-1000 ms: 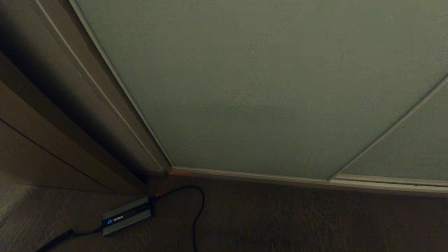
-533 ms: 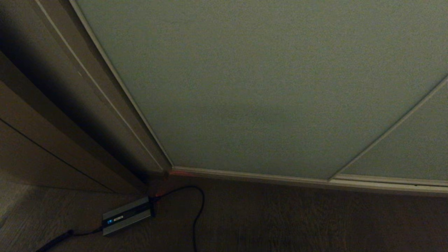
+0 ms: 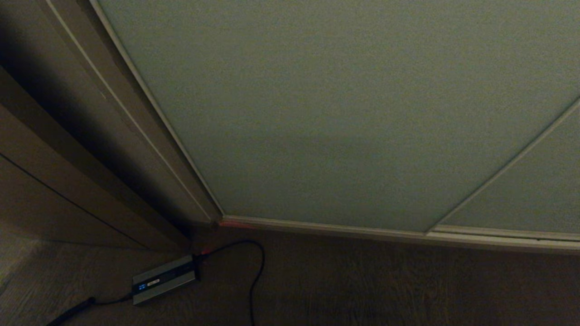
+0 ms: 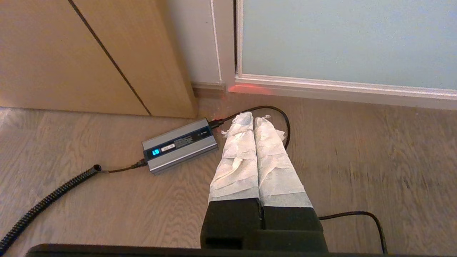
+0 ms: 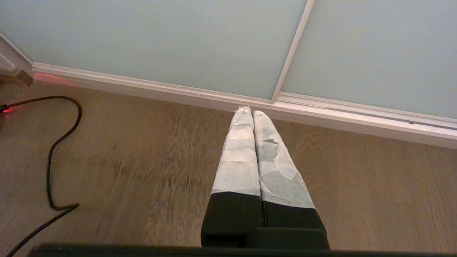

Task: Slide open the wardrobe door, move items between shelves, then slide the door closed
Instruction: Open the door

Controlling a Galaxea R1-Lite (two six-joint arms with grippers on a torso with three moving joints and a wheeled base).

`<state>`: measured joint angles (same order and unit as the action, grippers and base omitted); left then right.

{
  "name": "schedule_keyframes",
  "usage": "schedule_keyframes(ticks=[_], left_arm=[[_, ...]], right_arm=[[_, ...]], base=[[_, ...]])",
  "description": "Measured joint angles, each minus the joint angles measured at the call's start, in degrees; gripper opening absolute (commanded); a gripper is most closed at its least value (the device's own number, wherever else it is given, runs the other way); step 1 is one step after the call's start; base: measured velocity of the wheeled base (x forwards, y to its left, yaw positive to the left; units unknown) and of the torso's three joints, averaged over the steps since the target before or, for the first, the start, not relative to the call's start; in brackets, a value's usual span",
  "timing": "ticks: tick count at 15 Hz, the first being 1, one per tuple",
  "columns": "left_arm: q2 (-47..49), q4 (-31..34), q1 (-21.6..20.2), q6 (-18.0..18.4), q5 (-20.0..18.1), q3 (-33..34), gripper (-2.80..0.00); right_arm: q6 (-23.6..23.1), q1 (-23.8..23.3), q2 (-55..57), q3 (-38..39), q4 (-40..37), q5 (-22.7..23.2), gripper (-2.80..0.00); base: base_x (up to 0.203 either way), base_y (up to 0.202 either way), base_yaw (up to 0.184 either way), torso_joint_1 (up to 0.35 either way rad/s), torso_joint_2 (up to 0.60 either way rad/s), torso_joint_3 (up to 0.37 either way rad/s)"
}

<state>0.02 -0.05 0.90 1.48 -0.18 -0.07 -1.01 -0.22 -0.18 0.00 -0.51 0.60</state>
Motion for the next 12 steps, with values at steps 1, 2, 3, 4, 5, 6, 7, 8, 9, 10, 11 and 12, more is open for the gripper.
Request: schedule_keyframes(ticks=[1,2,3,4,5,6,7,8,9,10,11,12], left_arm=[[0.0,0.0,0.0,0.0,0.0,0.0,-2.8],[0.0,0.0,0.0,0.0,0.0,0.0,-2.8],[0.0,0.0,0.0,0.0,0.0,0.0,-2.8],[0.0,0.0,0.0,0.0,0.0,0.0,-2.8],[0.0,0.0,0.0,0.1,0.0,0.0,-2.8],[0.0,0.0,0.0,0.1,0.0,0.0,-2.8],[0.0,0.0,0.0,-0.1,0.0,0.0,-2.8],[0.0,0.0,0.0,-0.2,-0.1,0.0,-2.8],[0.0,0.0,0.0,-0.2,-0.1,0.0,-2.8],[0.0,-0.1,0.0,-0.3,-0.1,0.0,-2.8],[0.0,-0.5,0.0,-0.4,0.0,0.0,-2.8],[0.0,-1.8,0.0,-0.6,0.1,-0.7,-2.8]], right_arm=[[0.0,0.0,0.0,0.0,0.0,0.0,-2.8],[0.0,0.0,0.0,0.0,0.0,0.0,-2.8],[0.0,0.0,0.0,0.0,0.0,0.0,-2.8],[0.0,0.0,0.0,0.0,0.0,0.0,-2.8],[0.0,0.0,0.0,0.0,0.0,0.0,-2.8],[0.0,0.0,0.0,0.0,0.0,0.0,-2.8],[0.0,0.0,0.0,0.0,0.0,0.0,-2.8],[0.0,0.0,0.0,0.0,0.0,0.0,-2.8],[0.0,0.0,0.0,0.0,0.0,0.0,-2.8],[0.0,0.0,0.0,0.0,0.0,0.0,-2.8],[0.0,0.0,0.0,0.0,0.0,0.0,-2.8],[0.0,0.0,0.0,0.0,0.0,0.0,-2.8]], base=[[0.0,0.0,0.0,0.0,0.0,0.0],[0.0,0.0,0.0,0.0,0.0,0.0],[0.0,0.0,0.0,0.0,0.0,0.0],[0.0,0.0,0.0,0.0,0.0,0.0],[0.0,0.0,0.0,0.0,0.0,0.0],[0.0,0.0,0.0,0.0,0.0,0.0],[0.0,0.0,0.0,0.0,0.0,0.0],[0.0,0.0,0.0,0.0,0.0,0.0],[0.0,0.0,0.0,0.0,0.0,0.0],[0.0,0.0,0.0,0.0,0.0,0.0],[0.0,0.0,0.0,0.0,0.0,0.0],[0.0,0.0,0.0,0.0,0.0,0.0]])
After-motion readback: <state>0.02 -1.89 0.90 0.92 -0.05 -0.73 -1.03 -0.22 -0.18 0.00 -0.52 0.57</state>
